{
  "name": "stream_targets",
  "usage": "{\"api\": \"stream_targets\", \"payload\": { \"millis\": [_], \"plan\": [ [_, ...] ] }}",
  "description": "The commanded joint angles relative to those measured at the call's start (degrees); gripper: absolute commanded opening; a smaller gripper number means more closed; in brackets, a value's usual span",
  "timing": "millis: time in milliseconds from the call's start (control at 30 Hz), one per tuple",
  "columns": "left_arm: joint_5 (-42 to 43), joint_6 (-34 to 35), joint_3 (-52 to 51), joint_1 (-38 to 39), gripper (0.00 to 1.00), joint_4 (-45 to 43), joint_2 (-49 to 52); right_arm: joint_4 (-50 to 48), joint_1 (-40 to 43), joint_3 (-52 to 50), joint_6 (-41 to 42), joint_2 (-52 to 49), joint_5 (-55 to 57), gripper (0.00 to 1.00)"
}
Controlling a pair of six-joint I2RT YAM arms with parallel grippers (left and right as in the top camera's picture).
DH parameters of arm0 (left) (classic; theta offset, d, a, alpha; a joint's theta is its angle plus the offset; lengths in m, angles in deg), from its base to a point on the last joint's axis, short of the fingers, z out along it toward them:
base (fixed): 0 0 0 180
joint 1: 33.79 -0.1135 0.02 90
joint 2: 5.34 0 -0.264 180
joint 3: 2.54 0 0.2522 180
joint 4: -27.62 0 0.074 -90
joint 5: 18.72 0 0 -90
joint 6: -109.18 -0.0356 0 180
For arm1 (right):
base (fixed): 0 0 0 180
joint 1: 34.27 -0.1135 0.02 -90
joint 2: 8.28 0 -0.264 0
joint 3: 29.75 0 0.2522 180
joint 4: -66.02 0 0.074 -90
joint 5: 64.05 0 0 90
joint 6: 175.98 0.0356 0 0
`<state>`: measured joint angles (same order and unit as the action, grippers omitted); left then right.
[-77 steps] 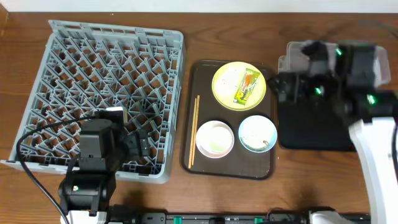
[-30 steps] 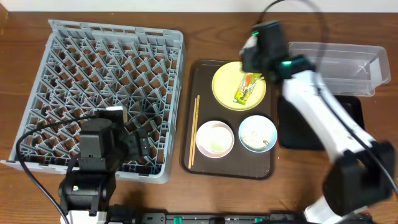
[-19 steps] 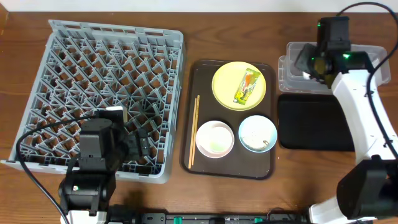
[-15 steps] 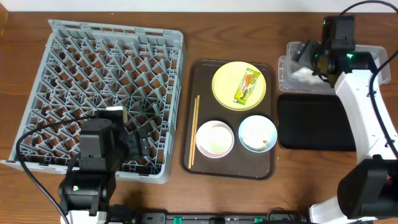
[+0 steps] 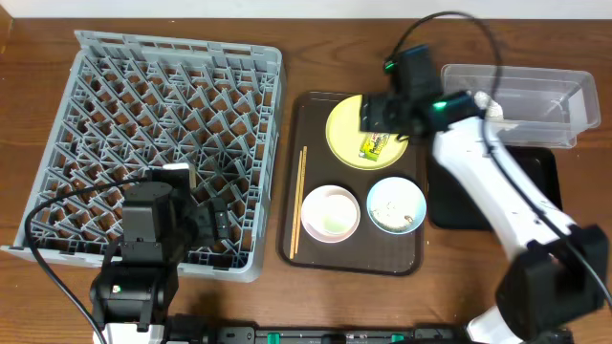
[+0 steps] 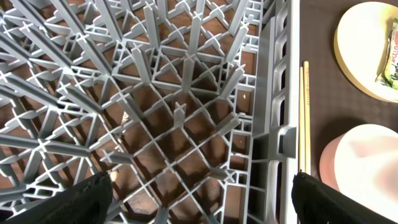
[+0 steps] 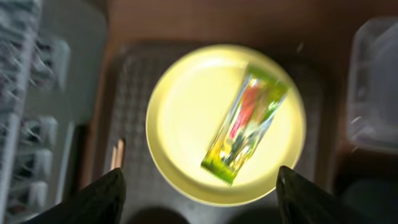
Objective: Sort waste into correct bins and load items into the dishwasher
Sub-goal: 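Grasp the green snack wrapper on the yellow plate with the right gripper, then carry the wrapper to the clear plastic bin and release it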
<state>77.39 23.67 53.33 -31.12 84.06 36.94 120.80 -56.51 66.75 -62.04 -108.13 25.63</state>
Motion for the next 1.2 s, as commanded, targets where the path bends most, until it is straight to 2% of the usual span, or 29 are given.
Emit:
{"api": "stream_targets", "payload": {
  "millis": [0,100,300,533,567,633,700,800,1000,1167],
  "plan": [
    [0.72,0.28,1.31,-0.11,0.92,0.15,-0.04,0.15,-3.08,-2.91,9.53,-5.20,10.03,0.73],
    [0.72,0.28,1.31,-0.11,0.92,0.15,-0.04,-0.37,-3.45,-2.97,12.76,-8.85,10.58,0.78],
    [0.72,0.28,1.31,-0.11,0.92,0.15,-0.04,-4.74,-3.56,-2.97,13.75,-15.78,9.88,0.78],
    [0.72,0.28,1.31,-0.11,0.92,0.15,-0.04,-6.82,-3.32,-2.97,13.79,-18.71,9.16,0.70],
    [0.72,0.28,1.31,-0.11,0.92,0.15,-0.04,-6.82,-3.32,-2.97,13.79,-18.99,9.05,0.68],
    [0.72,0.28,1.31,-0.11,0.93,0.17,-0.04,-6.80,-3.32,-2.99,13.79,-19.19,9.05,0.51],
    [0.72,0.28,1.31,-0.11,0.92,0.17,-0.04,-6.80,-3.30,-2.97,13.77,-19.19,9.05,0.38],
    [0.72,0.28,1.31,-0.11,0.93,0.17,-0.04,-6.01,-3.02,-2.86,13.73,-18.53,8.04,0.01],
    [0.72,0.28,1.31,-0.11,0.92,0.15,-0.04,-3.96,0.79,-2.16,11.02,-9.18,7.85,0.01],
    [0.72,0.26,1.31,-0.11,0.93,0.15,-0.04,-4.37,9.77,-2.16,12.79,1.31,7.80,0.01]
  ]
}}
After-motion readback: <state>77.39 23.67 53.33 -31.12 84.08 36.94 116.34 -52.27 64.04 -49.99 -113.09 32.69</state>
